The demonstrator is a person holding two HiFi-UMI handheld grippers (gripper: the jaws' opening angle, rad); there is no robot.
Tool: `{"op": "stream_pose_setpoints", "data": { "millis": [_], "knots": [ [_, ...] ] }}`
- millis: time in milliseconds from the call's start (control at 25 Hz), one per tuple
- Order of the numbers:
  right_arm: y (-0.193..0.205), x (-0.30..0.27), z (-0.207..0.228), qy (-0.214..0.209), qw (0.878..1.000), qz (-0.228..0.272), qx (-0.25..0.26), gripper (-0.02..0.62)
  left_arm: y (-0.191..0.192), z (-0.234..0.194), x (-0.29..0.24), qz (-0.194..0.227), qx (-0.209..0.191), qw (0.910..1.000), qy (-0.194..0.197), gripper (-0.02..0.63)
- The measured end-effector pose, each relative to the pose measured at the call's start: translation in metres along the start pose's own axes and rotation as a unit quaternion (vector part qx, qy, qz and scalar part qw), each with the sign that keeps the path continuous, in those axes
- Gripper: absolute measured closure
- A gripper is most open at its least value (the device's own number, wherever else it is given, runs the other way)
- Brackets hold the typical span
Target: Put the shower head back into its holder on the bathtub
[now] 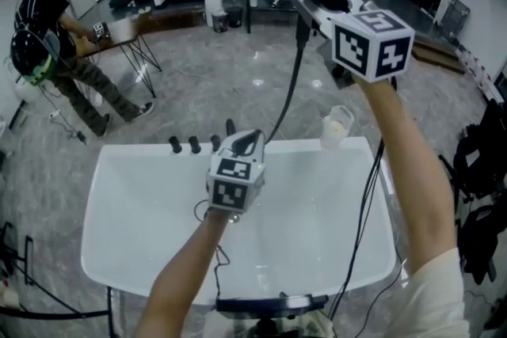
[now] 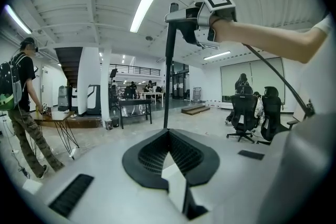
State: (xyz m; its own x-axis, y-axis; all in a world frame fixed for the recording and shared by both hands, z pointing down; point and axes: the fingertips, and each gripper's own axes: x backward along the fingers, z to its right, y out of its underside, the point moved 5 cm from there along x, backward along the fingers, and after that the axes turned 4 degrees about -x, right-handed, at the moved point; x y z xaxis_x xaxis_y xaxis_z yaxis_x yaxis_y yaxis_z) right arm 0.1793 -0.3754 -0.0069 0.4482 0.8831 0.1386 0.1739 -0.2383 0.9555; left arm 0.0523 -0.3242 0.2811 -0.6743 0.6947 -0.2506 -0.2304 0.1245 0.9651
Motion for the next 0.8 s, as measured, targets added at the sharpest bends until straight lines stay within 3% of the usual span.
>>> {"op": "stream_pose_setpoints", "data": {
  "millis": [800],
  "knots": [
    [0.065, 0.015, -0.022, 0.018, 0.999, -0.031, -0.037, 0.456, 0.020, -0.003, 0.000, 0.000, 0.016, 0.9999, 0.005, 0.601]
  ]
}}
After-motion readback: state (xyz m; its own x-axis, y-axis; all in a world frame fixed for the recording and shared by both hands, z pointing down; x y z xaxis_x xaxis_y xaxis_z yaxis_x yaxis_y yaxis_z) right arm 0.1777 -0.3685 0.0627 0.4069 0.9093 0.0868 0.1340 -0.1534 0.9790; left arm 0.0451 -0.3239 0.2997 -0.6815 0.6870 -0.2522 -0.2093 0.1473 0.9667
